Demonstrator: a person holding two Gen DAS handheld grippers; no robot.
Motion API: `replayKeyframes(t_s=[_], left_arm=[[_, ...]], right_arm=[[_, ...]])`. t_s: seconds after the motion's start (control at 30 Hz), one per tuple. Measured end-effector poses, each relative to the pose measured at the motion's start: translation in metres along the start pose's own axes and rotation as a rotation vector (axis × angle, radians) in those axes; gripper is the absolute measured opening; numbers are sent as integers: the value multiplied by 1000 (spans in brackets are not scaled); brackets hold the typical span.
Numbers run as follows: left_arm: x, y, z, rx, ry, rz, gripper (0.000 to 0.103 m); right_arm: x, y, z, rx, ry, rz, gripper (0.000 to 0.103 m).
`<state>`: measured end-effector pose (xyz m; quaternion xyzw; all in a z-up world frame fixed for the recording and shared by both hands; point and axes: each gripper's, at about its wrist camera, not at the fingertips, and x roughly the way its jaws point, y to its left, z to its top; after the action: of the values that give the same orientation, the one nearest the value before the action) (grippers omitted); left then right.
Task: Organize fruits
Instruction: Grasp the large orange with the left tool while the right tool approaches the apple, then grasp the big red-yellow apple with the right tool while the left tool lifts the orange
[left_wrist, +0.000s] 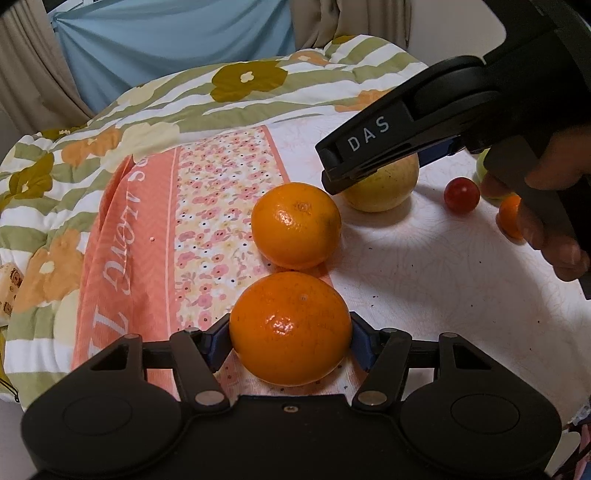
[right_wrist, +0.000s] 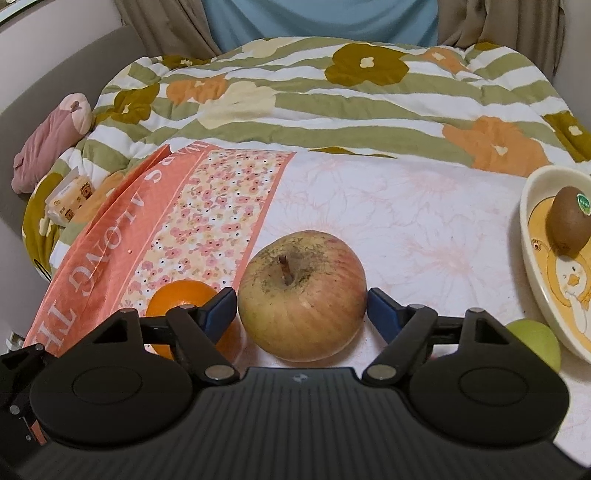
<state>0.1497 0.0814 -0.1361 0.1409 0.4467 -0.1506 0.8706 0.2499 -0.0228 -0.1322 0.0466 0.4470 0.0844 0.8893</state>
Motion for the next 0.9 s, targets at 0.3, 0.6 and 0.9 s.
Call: replayKeyframes(t_s=[0.3, 0.6, 0.9], left_arm=[[-1, -1, -1, -1, 1, 0, 67], [-6, -3, -2, -11, 6, 5, 67], [-21, -8, 6, -31, -5, 25, 67]], right_arm=[[7, -5, -1, 26, 10, 20, 90], [5, -8, -2, 25, 6, 39, 89], [-18, -15, -3, 15, -29, 50, 89]])
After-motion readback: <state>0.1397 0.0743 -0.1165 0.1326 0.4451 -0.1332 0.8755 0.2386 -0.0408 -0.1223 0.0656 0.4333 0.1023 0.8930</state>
